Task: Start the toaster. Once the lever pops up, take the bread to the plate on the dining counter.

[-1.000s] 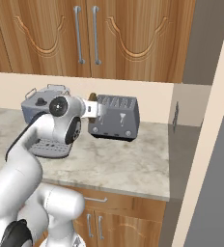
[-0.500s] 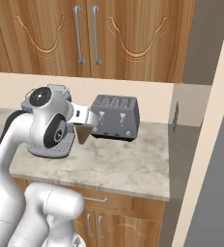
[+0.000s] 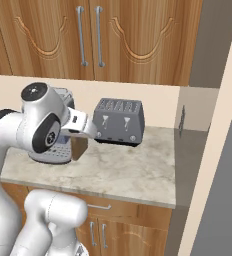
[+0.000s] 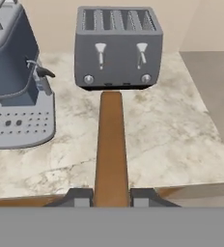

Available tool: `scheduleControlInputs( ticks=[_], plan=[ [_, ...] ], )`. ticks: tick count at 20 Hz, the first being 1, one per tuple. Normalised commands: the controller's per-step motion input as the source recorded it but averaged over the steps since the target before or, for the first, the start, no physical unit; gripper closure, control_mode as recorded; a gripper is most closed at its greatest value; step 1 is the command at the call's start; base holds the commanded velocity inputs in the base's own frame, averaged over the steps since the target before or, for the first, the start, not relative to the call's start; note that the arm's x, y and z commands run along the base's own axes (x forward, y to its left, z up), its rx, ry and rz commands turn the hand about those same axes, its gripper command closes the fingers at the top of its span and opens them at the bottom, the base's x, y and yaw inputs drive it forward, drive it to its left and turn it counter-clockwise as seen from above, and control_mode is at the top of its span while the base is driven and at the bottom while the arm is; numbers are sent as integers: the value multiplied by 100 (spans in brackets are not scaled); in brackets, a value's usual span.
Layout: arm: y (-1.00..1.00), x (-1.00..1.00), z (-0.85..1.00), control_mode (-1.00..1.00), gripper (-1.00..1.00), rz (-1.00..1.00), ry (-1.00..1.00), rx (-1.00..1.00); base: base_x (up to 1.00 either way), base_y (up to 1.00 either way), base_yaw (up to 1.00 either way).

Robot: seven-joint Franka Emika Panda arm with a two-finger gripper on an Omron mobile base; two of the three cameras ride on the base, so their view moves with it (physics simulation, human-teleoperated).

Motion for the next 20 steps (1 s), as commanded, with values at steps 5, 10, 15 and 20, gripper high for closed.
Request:
scheduleControlInputs(
  ticks=[5,10,15,20],
  plan=[
    [0,-55,0,-100,100,0,1,0,0,0,0],
    [0,-55,0,-100,100,0,1,0,0,0,0],
    [1,-52,0,-100,100,0,1,0,0,0,0],
    [13,-13,3,-100,100,2,1,0,0,0,0]
  ],
)
